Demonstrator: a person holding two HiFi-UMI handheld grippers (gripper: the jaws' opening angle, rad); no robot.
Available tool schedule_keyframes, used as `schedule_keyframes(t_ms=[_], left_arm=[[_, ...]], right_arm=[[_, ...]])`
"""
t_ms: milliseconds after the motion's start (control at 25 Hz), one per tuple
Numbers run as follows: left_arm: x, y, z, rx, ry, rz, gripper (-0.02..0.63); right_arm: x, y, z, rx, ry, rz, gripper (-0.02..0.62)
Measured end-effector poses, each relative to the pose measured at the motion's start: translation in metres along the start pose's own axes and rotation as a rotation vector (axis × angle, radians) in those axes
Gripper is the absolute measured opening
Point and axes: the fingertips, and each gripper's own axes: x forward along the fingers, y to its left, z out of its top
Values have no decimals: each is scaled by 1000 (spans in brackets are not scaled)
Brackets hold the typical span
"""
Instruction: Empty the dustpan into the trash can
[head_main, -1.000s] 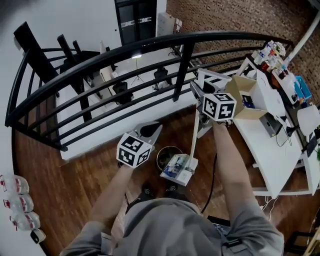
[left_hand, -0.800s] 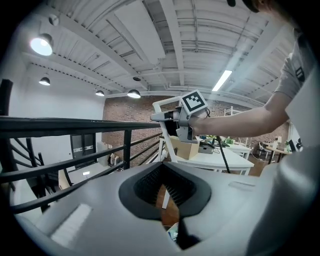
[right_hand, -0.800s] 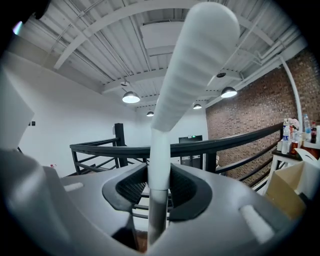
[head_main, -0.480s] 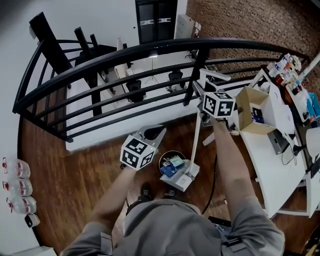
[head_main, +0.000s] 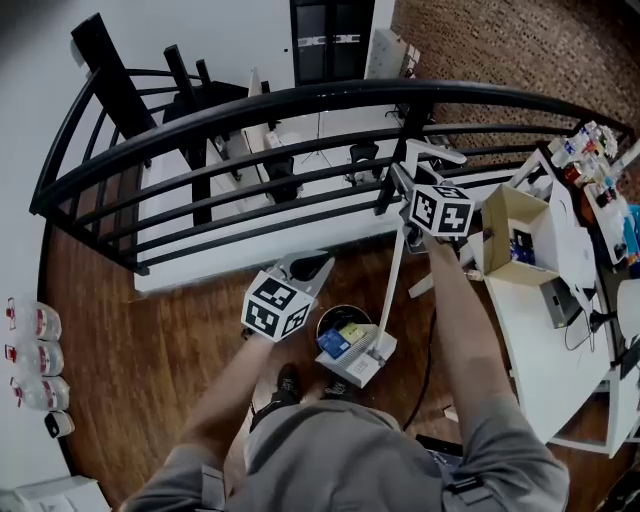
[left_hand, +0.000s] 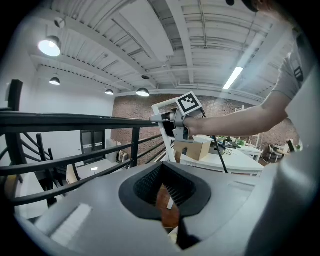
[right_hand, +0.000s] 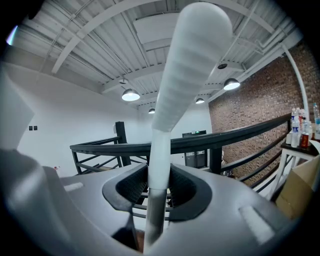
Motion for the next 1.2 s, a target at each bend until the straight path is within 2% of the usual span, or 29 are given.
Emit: schedule_keyframes(t_ms=[760,1200], left_arm=[[20,25,-5,-38,18,43,5],[24,29,-9,-42,25,8,5]], right_arm=[[54,-45,-13,21,47,-31,125],[46,-34,-10,24,33,-28,123]])
